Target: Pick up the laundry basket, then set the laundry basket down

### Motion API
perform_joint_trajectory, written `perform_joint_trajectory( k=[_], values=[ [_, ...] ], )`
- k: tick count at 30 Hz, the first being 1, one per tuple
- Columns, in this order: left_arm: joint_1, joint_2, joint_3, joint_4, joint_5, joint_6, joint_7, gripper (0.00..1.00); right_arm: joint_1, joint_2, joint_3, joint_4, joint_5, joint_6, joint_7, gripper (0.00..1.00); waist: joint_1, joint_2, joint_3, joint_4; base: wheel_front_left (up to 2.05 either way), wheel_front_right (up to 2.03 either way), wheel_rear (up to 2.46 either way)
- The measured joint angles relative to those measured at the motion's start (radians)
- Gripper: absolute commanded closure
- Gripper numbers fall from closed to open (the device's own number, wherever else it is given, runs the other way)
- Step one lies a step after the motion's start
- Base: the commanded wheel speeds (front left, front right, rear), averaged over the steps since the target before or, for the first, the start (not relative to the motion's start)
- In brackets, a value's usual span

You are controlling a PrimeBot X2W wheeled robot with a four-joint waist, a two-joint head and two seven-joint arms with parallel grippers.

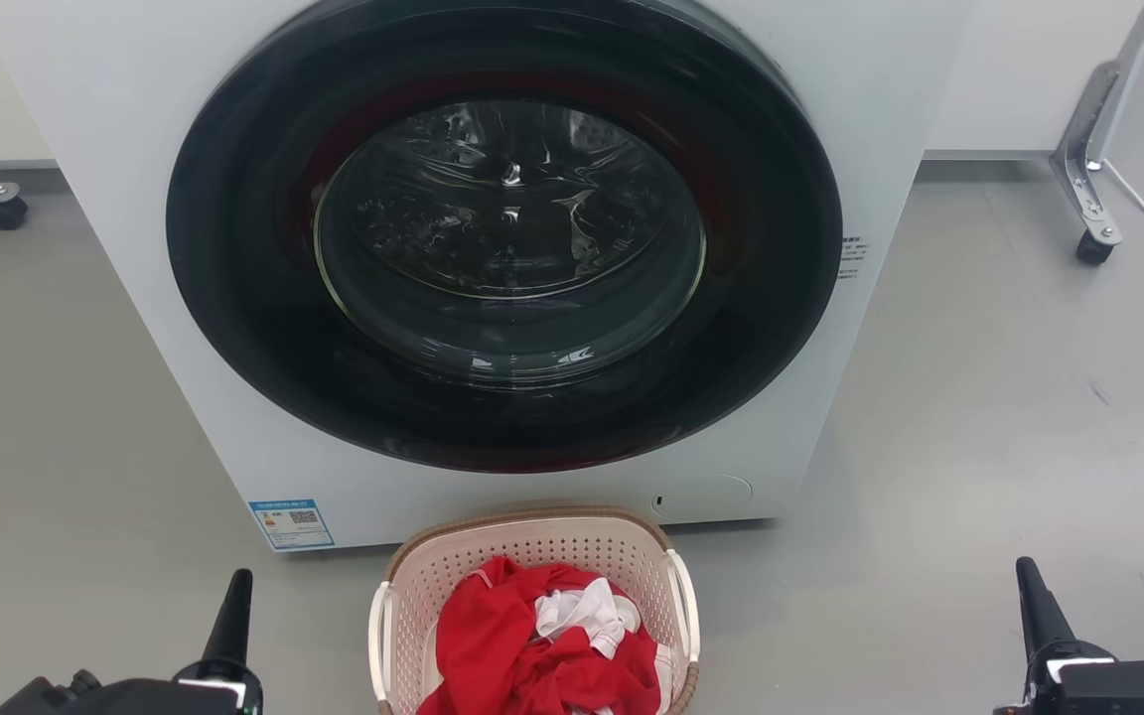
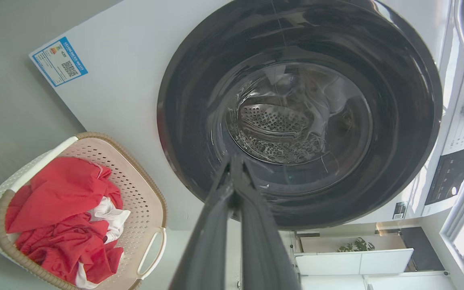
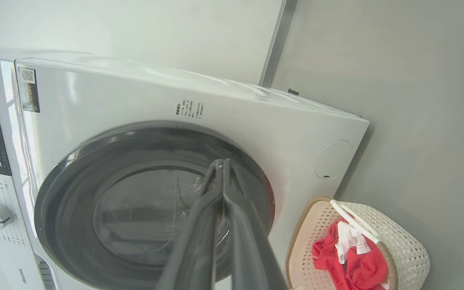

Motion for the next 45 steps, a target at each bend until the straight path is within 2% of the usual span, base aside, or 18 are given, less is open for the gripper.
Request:
perform_joint_trajectory(
  k=[17, 45],
  values=[
    [-0.048, -0.004, 0.034, 0.022, -0.211, -0.043, 0.052, 1.00, -0.044, 0.003, -0.059, 0.045, 0.205, 0.035, 0.051, 1.00, 0.0000, 0.0000, 0.003, -0.005, 0.00, 0.00, 0.00],
    [-0.048, -0.005, 0.034, 0.024, -0.216, -0.043, 0.052, 1.00, -0.052, 0.004, -0.059, 0.045, 0.206, 0.038, 0.051, 1.00, -0.0002, 0.0000, 0.003, -0.005, 0.00, 0.00, 0.00]
  ],
)
